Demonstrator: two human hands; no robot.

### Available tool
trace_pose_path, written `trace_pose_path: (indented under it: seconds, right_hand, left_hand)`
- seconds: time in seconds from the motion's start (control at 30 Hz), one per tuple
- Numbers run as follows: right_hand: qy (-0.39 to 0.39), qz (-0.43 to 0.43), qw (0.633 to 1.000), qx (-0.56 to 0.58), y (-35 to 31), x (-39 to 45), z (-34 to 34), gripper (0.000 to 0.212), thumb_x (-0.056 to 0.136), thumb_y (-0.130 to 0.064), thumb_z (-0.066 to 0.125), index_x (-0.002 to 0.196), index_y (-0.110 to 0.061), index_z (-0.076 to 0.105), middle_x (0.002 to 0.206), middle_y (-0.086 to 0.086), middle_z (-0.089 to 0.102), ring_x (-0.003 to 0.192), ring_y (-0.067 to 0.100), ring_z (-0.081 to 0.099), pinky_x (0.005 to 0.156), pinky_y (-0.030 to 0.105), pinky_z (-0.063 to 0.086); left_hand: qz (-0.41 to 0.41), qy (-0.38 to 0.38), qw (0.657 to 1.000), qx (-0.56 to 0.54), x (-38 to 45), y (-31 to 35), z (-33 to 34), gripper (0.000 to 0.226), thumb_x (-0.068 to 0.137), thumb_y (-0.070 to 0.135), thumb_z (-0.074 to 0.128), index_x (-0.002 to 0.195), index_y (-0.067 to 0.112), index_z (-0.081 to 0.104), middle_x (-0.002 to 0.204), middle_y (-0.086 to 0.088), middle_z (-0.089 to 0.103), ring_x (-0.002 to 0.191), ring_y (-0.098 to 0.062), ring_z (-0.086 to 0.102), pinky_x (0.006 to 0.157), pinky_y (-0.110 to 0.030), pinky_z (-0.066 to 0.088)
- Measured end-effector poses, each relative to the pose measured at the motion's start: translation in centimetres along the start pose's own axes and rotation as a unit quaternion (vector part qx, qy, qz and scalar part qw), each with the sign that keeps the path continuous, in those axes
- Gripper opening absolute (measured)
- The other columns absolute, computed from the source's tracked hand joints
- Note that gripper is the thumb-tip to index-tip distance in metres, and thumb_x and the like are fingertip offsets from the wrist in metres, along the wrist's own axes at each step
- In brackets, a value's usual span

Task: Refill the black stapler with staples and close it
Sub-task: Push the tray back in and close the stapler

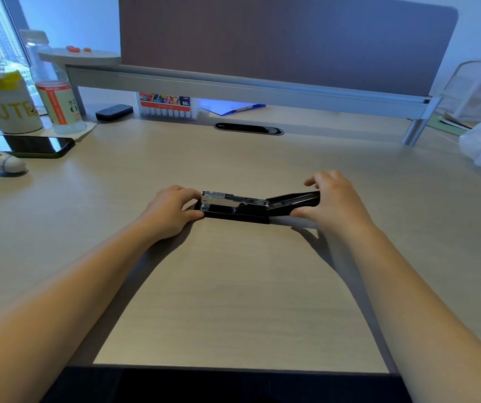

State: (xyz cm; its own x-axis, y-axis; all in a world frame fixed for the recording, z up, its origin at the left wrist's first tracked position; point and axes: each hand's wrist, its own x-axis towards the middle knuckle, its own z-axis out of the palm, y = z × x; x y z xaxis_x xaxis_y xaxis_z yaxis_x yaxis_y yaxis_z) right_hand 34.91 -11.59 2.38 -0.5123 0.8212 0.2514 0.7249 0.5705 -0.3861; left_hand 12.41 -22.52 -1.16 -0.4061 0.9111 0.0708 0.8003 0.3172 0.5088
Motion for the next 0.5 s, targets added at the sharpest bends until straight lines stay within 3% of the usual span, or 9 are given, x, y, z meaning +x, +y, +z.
trace_pose_path:
  seconds: [0.13, 0.27, 0.37, 0.5]
  right_hand:
    - [0.029, -0.019, 0.992, 0.122, 0.9, 0.0, -0.7, 0.049, 0.068, -0.01, 0.074, 0.111, -0.009, 0.051, 0.108, 0.006, 0.041, 0.092, 0.015, 0.04, 0.072, 0.012, 0.026]
    - [0.074, 0.023, 0.946, 0.315, 0.7, -0.2, -0.4, 0.058, 0.064, 0.001, 0.074, 0.112, -0.013, 0.046, 0.093, 0.001, 0.051, 0.086, 0.016, 0.05, 0.075, 0.022, 0.042]
    - [0.069, 0.047, 0.885, 0.458, 0.0, 0.2, 0.2, 0.051, 0.067, 0.007, 0.069, 0.104, -0.014, 0.043, 0.083, -0.004, 0.057, 0.079, 0.01, 0.057, 0.068, 0.016, 0.049]
    - [0.044, 0.019, 0.883, 0.466, -1.8, 1.2, 0.8, 0.031, 0.075, 0.006, 0.061, 0.096, -0.014, 0.048, 0.085, -0.007, 0.056, 0.081, 0.012, 0.056, 0.068, 0.016, 0.049]
  left_hand:
    - [0.001, 0.005, 1.0, 0.008, 0.0, 0.1, 0.0, 0.037, 0.083, 0.021, 0.055, 0.12, 0.014, 0.052, 0.124, -0.016, 0.053, 0.116, -0.032, 0.043, 0.095, -0.038, 0.036]
    - [0.003, 0.009, 1.0, 0.024, 0.0, 0.3, 0.1, 0.036, 0.083, 0.024, 0.055, 0.118, 0.015, 0.053, 0.121, -0.017, 0.055, 0.113, -0.034, 0.045, 0.095, -0.043, 0.041]
    - [0.005, 0.003, 0.999, 0.037, 0.0, 0.8, 0.2, 0.036, 0.083, 0.026, 0.055, 0.117, 0.017, 0.053, 0.121, -0.015, 0.056, 0.113, -0.033, 0.045, 0.095, -0.047, 0.041]
    - [0.009, -0.004, 0.999, 0.04, 0.2, 1.5, 0.5, 0.038, 0.082, 0.028, 0.055, 0.119, 0.019, 0.052, 0.124, -0.013, 0.055, 0.115, -0.031, 0.045, 0.095, -0.045, 0.041]
